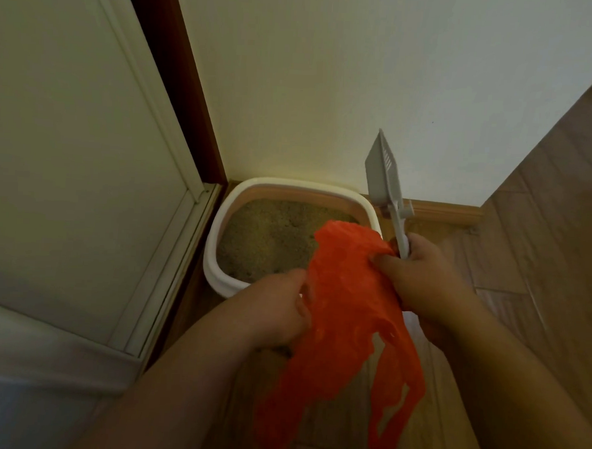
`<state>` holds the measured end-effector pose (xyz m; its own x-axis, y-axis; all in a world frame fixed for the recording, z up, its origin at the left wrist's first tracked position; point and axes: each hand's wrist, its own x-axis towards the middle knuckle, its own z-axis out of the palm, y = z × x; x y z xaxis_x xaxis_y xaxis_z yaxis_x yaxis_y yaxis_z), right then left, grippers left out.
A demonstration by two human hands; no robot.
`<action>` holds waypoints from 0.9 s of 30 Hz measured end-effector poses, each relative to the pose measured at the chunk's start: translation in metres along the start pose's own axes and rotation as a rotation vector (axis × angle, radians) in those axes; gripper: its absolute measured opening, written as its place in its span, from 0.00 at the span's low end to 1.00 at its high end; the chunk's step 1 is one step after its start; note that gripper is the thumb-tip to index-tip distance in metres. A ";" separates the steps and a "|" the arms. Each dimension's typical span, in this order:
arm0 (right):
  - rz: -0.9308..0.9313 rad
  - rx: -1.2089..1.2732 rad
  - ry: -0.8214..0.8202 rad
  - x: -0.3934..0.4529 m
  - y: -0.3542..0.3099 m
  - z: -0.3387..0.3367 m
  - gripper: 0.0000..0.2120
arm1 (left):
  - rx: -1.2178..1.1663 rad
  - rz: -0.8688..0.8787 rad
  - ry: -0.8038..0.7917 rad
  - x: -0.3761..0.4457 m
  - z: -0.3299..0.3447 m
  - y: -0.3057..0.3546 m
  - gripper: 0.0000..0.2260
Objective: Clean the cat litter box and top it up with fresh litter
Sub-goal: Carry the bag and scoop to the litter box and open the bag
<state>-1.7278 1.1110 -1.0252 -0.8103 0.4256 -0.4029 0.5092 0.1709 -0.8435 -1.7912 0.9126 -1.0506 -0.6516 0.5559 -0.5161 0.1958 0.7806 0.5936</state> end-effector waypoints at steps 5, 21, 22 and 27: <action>0.007 0.003 0.069 0.002 0.005 0.001 0.04 | -0.223 0.095 -0.126 -0.011 -0.003 0.013 0.20; -0.246 -0.280 -0.053 -0.014 -0.010 0.007 0.27 | -0.163 0.092 0.584 -0.004 -0.016 0.017 0.04; -0.209 -0.182 -0.152 -0.018 -0.012 0.010 0.27 | -0.168 0.127 0.574 -0.005 -0.015 0.019 0.05; -0.152 -0.223 -0.210 -0.020 -0.004 0.018 0.17 | -0.385 0.191 0.531 -0.005 -0.018 0.021 0.10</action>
<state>-1.7190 1.0859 -1.0206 -0.9121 0.1917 -0.3625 0.4100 0.4187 -0.8103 -1.7974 0.9211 -1.0239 -0.9222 0.3810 -0.0657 0.1325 0.4712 0.8720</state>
